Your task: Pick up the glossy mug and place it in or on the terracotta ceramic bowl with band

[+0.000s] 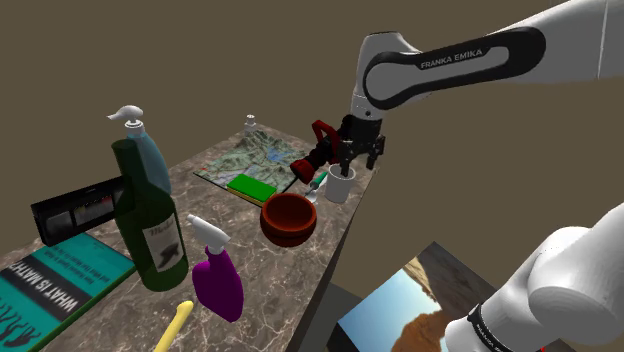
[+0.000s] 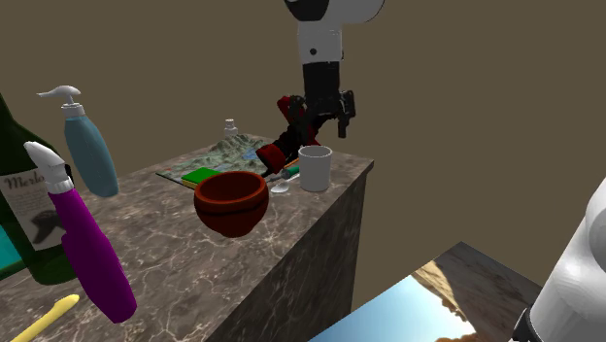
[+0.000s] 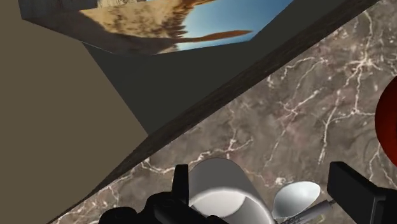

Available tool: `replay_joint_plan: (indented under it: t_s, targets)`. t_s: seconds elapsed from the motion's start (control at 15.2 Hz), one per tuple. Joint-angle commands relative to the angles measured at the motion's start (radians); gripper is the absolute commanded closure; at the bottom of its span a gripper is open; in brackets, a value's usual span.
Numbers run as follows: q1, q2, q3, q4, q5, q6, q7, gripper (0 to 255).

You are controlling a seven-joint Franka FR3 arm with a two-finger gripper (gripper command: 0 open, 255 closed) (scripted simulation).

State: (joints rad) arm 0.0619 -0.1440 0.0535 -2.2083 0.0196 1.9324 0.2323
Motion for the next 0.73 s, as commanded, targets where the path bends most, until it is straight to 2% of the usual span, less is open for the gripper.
replay_joint_plan:
  t_s: [0.0, 0.33, 0.66]
  targets:
    - [0.003, 0.081, 0.009, 0.051, -0.016, 0.035, 0.022, 0]
    - [0.015, 0.256, 0.019, 0.186, -0.06, 0.084, 0.069, 0]
    - [0.014, 0.277, 0.018, 0.143, -0.063, 0.149, 0.071, 0]
